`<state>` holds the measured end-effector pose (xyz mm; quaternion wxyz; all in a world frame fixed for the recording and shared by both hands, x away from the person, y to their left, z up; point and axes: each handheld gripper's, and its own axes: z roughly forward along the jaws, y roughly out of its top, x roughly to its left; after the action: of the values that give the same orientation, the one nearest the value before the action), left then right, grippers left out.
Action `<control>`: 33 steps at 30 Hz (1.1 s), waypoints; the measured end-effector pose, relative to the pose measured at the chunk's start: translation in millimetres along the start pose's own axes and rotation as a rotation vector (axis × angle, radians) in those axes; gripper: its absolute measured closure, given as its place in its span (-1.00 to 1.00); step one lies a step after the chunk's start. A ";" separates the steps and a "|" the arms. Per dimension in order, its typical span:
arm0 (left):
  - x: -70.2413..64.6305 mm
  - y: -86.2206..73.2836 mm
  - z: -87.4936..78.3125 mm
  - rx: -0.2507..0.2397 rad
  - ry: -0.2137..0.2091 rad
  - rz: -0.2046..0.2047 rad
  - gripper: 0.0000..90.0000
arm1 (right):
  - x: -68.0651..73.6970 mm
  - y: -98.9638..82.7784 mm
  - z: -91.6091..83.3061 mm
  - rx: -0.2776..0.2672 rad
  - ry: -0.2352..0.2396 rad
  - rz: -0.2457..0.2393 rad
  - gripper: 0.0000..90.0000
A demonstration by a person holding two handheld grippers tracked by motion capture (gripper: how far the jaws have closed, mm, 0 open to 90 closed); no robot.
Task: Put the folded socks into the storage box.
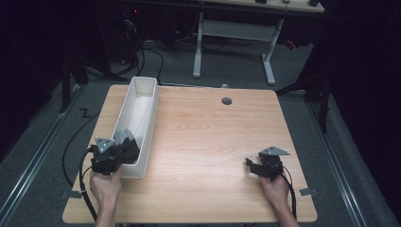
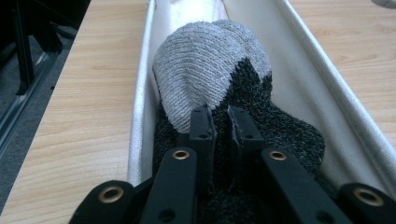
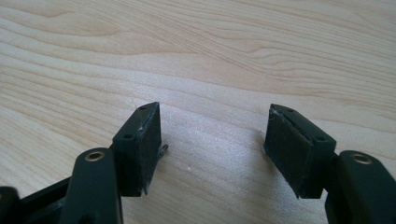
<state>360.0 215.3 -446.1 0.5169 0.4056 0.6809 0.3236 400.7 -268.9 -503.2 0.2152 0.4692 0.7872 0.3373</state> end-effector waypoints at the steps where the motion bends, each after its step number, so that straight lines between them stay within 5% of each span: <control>1: 0.2 0.8 1.8 0.012 0.006 0.005 0.82 | 0.0 0.0 0.0 0.000 0.000 0.000 -0.20; 12: 1.3 6.2 8.7 0.019 0.009 -0.006 0.77 | -0.2 0.0 0.1 0.000 -0.001 0.000 -0.20; 22: -2.1 15.9 7.5 -0.038 -0.021 -0.037 0.18 | -0.2 0.1 0.0 0.000 -0.002 0.002 -0.20; 33: -1.6 28.6 -6.1 -0.078 -0.063 -0.045 -0.07 | -0.4 0.1 0.0 0.001 0.000 0.001 -0.20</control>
<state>360.6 226.9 -419.2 0.5604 0.3798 0.6601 0.3254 401.0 -269.2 -503.1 0.2148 0.4696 0.7871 0.3372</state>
